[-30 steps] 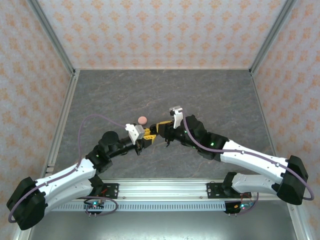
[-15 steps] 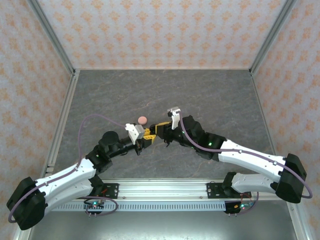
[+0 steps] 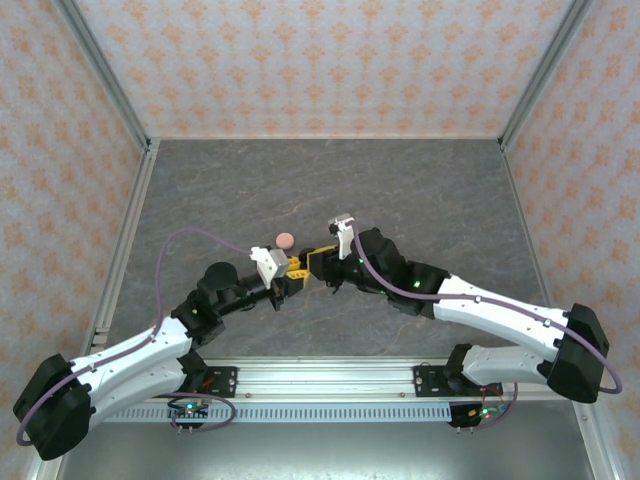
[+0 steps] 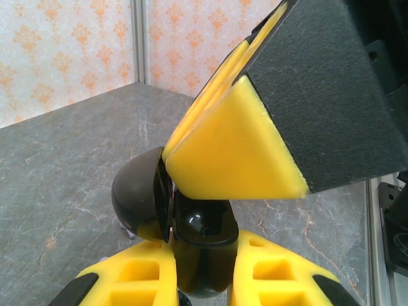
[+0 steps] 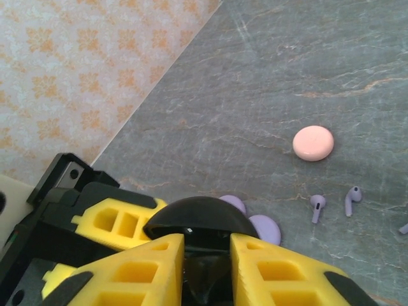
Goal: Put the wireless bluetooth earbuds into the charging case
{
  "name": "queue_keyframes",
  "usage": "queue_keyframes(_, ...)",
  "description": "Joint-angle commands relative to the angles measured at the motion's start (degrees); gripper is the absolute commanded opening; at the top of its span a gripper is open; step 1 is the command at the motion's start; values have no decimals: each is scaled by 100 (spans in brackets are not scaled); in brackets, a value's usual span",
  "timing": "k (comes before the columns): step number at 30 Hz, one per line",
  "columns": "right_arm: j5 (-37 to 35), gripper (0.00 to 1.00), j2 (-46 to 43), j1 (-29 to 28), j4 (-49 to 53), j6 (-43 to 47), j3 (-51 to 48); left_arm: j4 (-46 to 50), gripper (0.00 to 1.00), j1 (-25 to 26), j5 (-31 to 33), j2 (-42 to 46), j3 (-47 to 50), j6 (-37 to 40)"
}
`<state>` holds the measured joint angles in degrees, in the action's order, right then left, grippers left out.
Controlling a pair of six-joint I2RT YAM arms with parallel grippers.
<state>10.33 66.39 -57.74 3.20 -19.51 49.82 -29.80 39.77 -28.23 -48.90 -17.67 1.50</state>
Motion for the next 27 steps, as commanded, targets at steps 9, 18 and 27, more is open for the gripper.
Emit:
queue_keyframes(9,-694,64,-650,23,1001,-153,581,-70,0,31,-16,90,-149,48)
queue_keyframes(18,-637,60,-651,971,2479,-924,488,163,0,32,126,408,-57,148)
queue_keyframes(27,-441,48,924,1123,3413,-1279,710,698,0,31,217,932,-43,329)
